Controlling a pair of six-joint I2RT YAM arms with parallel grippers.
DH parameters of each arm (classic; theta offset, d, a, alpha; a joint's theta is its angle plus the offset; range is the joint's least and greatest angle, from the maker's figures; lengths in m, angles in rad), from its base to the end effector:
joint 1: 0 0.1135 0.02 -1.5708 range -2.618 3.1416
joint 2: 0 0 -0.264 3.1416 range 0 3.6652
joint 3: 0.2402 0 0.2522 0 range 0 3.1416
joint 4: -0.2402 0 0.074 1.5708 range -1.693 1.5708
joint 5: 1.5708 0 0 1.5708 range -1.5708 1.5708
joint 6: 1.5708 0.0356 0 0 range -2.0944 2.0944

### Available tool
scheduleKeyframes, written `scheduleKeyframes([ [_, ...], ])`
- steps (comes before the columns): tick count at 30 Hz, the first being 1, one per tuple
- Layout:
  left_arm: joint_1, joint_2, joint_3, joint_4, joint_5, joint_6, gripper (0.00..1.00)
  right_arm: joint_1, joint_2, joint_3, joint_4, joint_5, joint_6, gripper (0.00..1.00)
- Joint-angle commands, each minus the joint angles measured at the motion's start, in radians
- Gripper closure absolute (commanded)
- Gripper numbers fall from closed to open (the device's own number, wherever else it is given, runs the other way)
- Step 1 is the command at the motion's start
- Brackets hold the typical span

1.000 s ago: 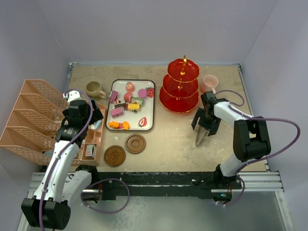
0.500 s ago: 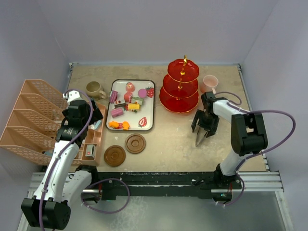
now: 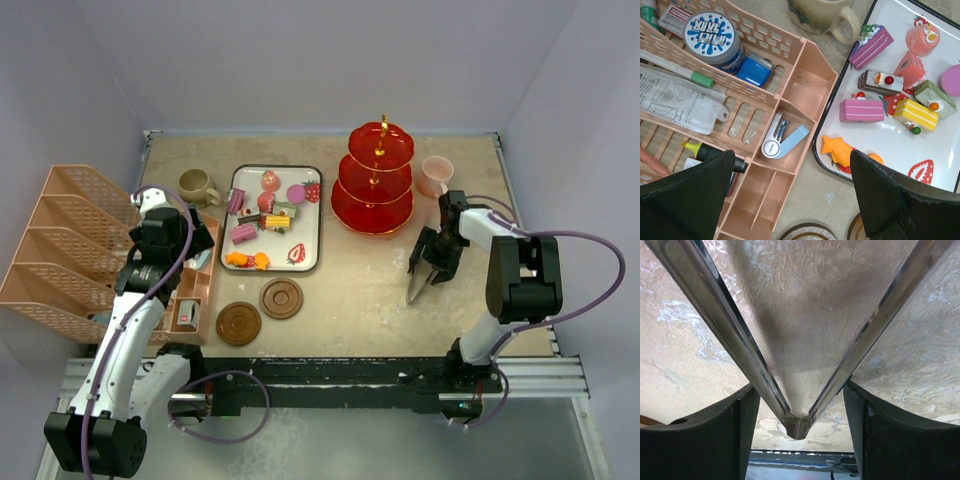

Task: Serve the afternoon tea
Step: Move the clamp to the center of the board, then pick up the clamp from the center of the board.

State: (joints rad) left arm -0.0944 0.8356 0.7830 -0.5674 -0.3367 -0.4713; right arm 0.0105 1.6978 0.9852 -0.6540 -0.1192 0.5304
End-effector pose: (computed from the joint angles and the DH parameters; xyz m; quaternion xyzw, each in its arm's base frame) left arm 0.1786 -0.0051 0.2938 -0.2395 0.8467 0.0171 0.4749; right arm 0.3001 0.0074 0.1535 0.2494 0.9612 0.0843 0.0822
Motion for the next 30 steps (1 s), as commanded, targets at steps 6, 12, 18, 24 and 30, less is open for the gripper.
scheduleKeyframes([
  [6,-0.007,-0.006,0.039,0.014,-0.003,-0.01,0.06,0.026,0.093,-0.032,0.126,0.186,-0.026,0.29],
  [12,-0.006,-0.006,0.04,0.015,-0.002,-0.01,0.06,0.048,0.09,-0.024,0.109,0.255,-0.006,0.28],
  [18,-0.007,-0.009,0.04,0.015,-0.004,-0.01,0.06,0.098,0.122,0.035,0.068,0.321,0.032,0.27],
  [24,-0.008,-0.008,0.038,0.013,-0.007,-0.01,0.06,0.106,0.148,0.01,0.107,0.268,0.049,0.29],
  [30,-0.007,-0.006,0.04,0.013,-0.003,-0.01,0.06,0.106,0.159,-0.006,0.102,0.272,0.049,0.32],
])
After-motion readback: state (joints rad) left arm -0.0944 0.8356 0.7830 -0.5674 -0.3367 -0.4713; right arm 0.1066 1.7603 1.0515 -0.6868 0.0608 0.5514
